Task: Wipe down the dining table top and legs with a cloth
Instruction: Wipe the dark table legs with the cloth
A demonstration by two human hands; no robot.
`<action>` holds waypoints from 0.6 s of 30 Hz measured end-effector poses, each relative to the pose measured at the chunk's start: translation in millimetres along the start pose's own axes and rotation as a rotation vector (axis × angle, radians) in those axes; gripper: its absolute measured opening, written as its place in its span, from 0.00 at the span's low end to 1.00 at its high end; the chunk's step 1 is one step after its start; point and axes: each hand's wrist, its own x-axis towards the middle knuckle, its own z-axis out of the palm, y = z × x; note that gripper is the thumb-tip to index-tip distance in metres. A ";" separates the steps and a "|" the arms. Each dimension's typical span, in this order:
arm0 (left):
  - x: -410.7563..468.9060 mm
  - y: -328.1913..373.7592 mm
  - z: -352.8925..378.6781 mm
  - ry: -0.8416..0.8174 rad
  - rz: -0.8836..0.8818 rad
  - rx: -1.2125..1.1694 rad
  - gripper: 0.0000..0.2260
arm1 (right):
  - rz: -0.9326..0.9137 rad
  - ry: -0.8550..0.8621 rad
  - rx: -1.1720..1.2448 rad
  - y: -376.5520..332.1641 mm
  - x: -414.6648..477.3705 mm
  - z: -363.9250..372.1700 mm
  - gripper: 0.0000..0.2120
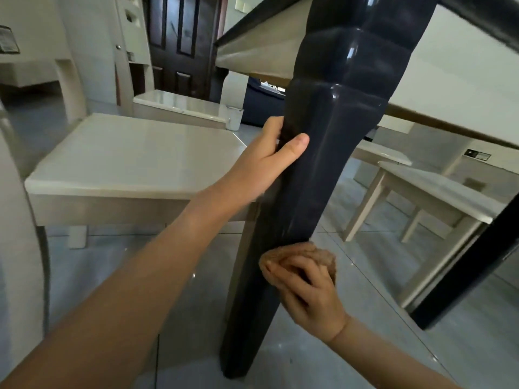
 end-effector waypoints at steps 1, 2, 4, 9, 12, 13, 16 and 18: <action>0.9 -0.3 0.0 0.001 -0.001 0.003 0.18 | 0.036 0.066 0.033 -5.7 3.9 1.2 0.17; 2.0 -1.1 0.1 0.010 0.000 0.003 0.19 | 0.092 0.181 0.055 -13.4 15.7 0.6 0.17; 3.4 -3.2 0.9 0.024 0.008 -0.001 0.21 | 0.293 0.507 0.099 -25.8 53.2 -3.8 0.17; 1.2 -0.8 0.5 -0.009 -0.009 -0.039 0.18 | 0.672 0.795 0.236 -70.5 59.1 41.9 0.19; -0.9 2.3 -2.0 -0.005 0.002 -0.041 0.19 | 0.871 0.652 0.306 -110.9 3.6 78.6 0.23; -1.0 2.9 -2.4 -0.007 -0.004 -0.033 0.17 | 0.901 0.686 0.315 -116.3 -2.2 82.7 0.22; -1.2 2.8 -2.8 -0.011 -0.031 -0.040 0.15 | 0.949 0.865 0.333 -104.2 29.3 70.9 0.16; -1.5 3.0 -1.6 -0.001 -0.031 -0.048 0.15 | 0.936 0.967 0.259 -90.5 58.9 52.3 0.17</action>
